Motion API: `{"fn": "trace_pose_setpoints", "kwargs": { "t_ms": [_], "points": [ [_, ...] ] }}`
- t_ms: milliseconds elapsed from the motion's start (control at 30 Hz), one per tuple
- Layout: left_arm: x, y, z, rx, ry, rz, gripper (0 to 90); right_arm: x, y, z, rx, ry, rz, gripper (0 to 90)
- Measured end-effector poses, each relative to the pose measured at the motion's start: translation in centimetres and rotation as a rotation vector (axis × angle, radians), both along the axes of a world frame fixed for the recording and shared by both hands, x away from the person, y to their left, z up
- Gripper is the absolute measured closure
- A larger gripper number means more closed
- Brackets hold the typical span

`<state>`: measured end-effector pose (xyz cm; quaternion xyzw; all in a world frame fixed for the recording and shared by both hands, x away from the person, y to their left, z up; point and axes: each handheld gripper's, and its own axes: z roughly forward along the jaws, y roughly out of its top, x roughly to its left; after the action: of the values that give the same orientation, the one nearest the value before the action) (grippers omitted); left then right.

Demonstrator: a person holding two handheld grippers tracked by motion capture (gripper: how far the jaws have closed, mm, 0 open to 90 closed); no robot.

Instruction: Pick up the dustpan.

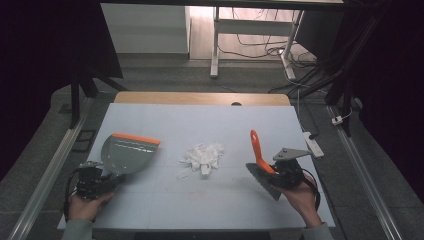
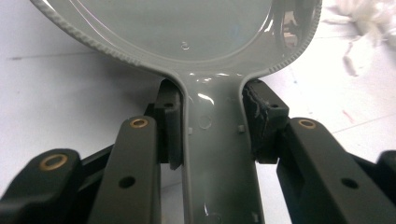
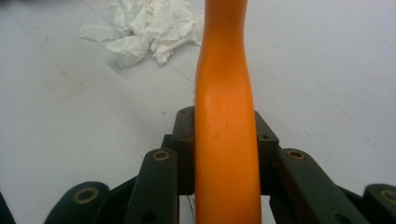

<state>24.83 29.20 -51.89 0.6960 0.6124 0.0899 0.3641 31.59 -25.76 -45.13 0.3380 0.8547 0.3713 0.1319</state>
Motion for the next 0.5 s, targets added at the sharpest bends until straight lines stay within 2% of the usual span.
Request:
{"fn": "trace_pose_setpoints", "kwargs": {
  "t_ms": [267,500],
  "points": [
    [0.2,0.3,0.2,0.003,-0.034,-0.033,62.0,0.1,0.1,0.0,-0.003,-0.004,0.001,70.4],
    [1.2,0.6,0.5,0.016,-0.061,-0.083,62.0,0.1,0.1,0.3,-0.011,-0.022,-0.002,70.4]
  ]
}}
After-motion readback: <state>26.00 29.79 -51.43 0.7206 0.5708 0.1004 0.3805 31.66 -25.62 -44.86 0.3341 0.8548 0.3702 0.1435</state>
